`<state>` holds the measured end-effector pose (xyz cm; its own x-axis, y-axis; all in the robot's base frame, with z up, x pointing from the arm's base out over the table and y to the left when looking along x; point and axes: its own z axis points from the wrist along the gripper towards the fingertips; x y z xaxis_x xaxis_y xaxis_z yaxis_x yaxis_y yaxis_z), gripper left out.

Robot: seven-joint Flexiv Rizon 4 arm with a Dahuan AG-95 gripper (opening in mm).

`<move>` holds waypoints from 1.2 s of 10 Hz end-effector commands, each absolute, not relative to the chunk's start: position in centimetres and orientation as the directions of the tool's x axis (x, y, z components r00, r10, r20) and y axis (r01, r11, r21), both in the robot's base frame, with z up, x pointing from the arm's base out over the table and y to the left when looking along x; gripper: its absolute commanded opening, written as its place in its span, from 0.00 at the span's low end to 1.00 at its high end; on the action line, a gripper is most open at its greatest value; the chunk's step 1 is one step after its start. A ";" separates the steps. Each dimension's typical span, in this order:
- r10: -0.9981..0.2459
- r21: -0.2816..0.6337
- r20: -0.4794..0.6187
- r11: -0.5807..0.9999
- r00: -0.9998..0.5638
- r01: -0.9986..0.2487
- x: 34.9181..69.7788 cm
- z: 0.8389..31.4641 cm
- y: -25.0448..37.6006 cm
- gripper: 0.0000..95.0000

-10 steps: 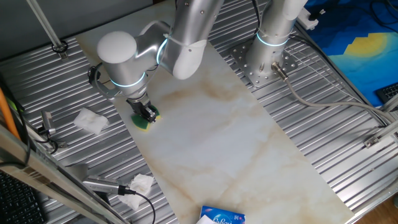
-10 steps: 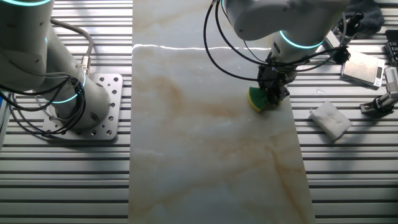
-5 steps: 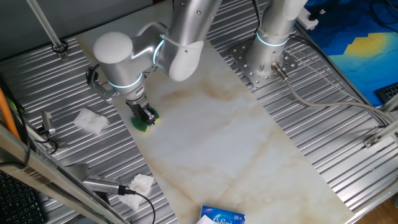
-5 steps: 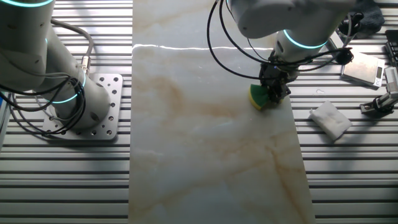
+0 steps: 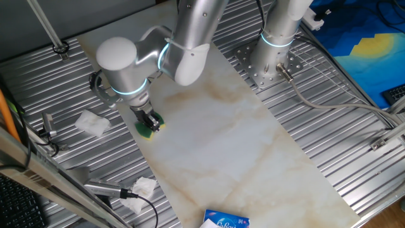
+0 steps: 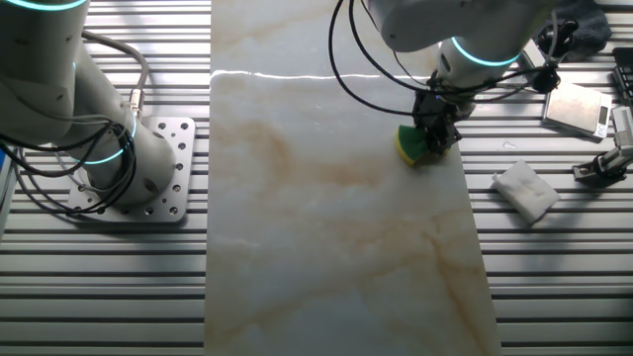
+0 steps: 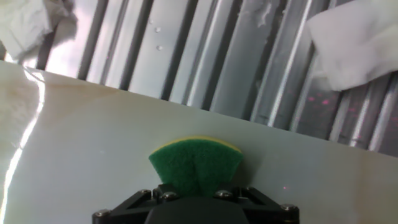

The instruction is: Clean the tabletop with a sponge

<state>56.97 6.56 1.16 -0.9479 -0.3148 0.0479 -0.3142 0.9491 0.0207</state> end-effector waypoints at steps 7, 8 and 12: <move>-0.245 0.011 0.050 0.970 -0.968 -0.244 55.9 1.2 10.3 0.40; -0.237 0.012 0.053 0.971 -0.970 -0.237 55.9 1.5 10.7 0.40; -0.198 0.014 0.051 0.980 -0.979 -0.197 55.4 1.3 12.7 0.40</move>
